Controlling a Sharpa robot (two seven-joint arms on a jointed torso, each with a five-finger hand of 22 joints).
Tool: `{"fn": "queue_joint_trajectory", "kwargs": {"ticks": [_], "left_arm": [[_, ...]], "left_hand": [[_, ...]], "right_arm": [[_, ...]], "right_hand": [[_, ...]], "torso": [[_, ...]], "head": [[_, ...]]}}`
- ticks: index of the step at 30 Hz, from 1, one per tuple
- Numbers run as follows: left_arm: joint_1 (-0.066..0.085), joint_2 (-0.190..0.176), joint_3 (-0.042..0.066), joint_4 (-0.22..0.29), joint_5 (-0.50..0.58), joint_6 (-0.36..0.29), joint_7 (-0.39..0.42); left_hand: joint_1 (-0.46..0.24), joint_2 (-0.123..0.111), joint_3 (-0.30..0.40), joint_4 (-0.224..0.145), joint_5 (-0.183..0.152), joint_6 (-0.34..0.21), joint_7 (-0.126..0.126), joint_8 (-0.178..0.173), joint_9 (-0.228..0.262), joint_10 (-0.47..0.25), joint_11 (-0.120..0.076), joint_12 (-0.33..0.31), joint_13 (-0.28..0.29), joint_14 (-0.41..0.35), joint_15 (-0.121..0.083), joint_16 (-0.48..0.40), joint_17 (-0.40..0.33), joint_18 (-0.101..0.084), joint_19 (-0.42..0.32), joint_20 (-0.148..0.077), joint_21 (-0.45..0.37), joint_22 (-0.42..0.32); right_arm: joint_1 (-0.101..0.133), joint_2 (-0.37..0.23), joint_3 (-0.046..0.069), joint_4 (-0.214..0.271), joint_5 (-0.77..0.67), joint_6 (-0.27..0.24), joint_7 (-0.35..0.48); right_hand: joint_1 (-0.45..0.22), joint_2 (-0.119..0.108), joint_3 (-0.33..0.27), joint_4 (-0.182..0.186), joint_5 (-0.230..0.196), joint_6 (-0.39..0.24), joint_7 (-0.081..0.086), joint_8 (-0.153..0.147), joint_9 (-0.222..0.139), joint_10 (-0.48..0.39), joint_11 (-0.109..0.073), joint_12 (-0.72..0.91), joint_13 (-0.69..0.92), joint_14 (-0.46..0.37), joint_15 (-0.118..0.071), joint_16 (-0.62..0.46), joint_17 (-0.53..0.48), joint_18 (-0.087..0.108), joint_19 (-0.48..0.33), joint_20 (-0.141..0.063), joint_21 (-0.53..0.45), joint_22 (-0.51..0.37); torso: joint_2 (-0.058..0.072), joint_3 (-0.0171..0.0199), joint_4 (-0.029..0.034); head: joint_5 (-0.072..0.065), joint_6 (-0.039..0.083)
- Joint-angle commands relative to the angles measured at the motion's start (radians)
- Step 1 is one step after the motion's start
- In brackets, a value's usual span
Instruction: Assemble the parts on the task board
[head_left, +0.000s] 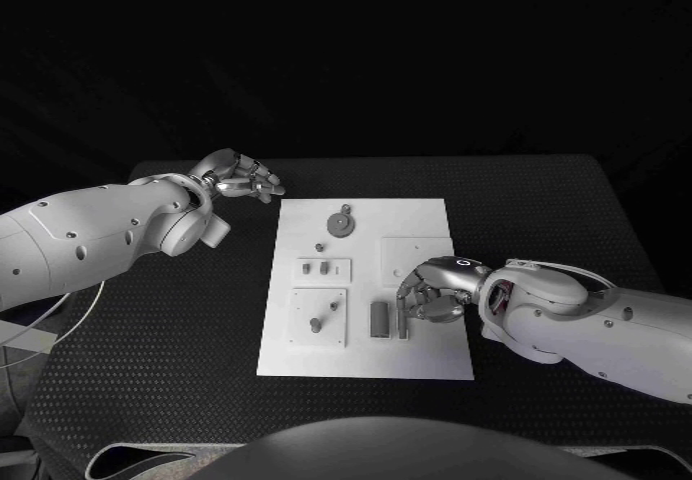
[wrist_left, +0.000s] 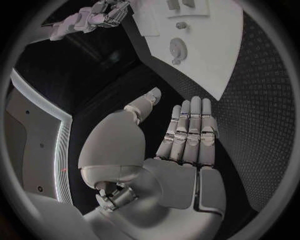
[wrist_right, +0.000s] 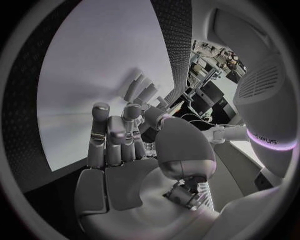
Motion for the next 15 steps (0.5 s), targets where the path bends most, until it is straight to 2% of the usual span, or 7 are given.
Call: {"fn": "queue_joint_trajectory", "kwargs": {"ticks": [1, 6, 15], "left_arm": [[0.001, 0.0, 0.0, 0.002, -0.002, 0.011, 0.007], [0.001, -0.002, 0.0, 0.003, -0.002, 0.012, 0.006], [0.001, -0.003, 0.0, 0.004, -0.002, 0.012, 0.006]], "left_hand": [[-0.003, 0.006, -0.001, 0.006, -0.001, -0.005, 0.0, 0.005, -0.002, -0.006, 0.001, -0.003, -0.002, 0.007, 0.0, -0.006, 0.001, -0.006, -0.003, 0.004, 0.003, -0.002], [-0.003, 0.006, -0.001, 0.006, -0.001, -0.005, 0.0, 0.005, -0.002, -0.006, 0.001, -0.003, -0.002, 0.007, 0.0, -0.007, 0.002, -0.006, -0.003, 0.004, 0.003, -0.002], [-0.004, 0.007, -0.001, 0.008, -0.001, -0.006, 0.0, 0.005, -0.002, -0.007, 0.001, -0.003, -0.002, 0.007, 0.0, -0.007, 0.002, -0.006, -0.003, 0.004, 0.003, -0.002]], "right_arm": [[-0.001, 0.003, 0.0, -0.007, -0.012, 0.023, 0.008], [-0.004, 0.013, 0.0, -0.023, -0.012, 0.03, 0.005], [-0.007, 0.019, 0.0, -0.03, -0.016, 0.036, 0.003]], "right_hand": [[0.001, 0.013, 0.001, 0.003, -0.001, 0.008, 0.002, 0.004, -0.002, -0.008, 0.002, 0.006, 0.0, -0.006, 0.001, 0.005, 0.001, 0.015, -0.007, 0.0, -0.002, 0.017], [0.001, 0.016, 0.001, 0.002, -0.001, 0.007, 0.003, 0.003, -0.002, -0.008, 0.002, 0.007, 0.0, -0.006, 0.001, 0.006, 0.002, 0.015, -0.007, 0.0, -0.002, 0.018], [-0.007, 0.038, 0.001, 0.004, -0.001, 0.001, 0.004, 0.0, -0.007, -0.009, 0.003, 0.008, 0.0, -0.008, 0.002, 0.006, 0.003, 0.015, -0.009, 0.0, -0.001, 0.018]], "torso": [[0.001, -0.0003, 0.0002], [0.0, 0.0002, 0.001], [0.0, -0.0001, -0.0002]], "head": [[-0.001, 0.0], [-0.001, 0.0], [-0.002, 0.0]]}}
